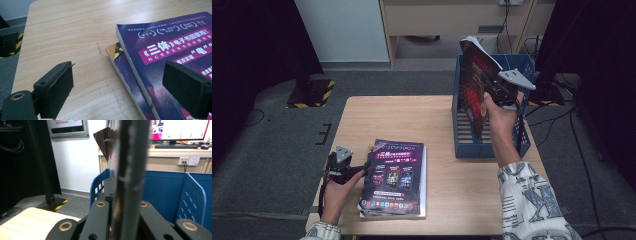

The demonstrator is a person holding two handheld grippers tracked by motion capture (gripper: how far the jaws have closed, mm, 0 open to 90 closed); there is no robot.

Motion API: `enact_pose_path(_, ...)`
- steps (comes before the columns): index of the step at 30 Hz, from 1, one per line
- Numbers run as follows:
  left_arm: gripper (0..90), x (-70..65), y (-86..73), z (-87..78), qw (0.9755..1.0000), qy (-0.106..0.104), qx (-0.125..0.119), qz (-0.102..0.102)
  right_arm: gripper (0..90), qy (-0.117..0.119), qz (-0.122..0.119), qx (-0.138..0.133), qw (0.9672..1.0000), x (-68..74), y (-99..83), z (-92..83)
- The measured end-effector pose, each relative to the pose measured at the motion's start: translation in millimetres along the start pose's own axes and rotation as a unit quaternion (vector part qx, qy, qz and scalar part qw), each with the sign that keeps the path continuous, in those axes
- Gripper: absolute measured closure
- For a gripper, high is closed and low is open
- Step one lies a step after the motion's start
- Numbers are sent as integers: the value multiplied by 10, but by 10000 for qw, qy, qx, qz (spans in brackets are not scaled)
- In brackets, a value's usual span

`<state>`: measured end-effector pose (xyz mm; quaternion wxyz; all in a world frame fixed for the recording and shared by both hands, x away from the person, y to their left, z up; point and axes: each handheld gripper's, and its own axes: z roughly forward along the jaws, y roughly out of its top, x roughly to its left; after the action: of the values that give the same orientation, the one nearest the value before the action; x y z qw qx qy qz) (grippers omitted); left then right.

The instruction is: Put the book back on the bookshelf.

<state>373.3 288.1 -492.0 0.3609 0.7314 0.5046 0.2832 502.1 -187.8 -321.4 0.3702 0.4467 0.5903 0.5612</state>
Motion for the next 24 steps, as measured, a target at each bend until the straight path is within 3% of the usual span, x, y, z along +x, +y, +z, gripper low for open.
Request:
enact_pose_path(7, 95, -5, 3, 5, 10000, 3, 11, 30, 871, -81, -75, -20, 9999, 10, -85, 64)
enact_pose_path(24, 95, -25, 4, 33, 9999, -14, 46, 110, 870, -231, 67, -86, 9997, -34, -380, 178)
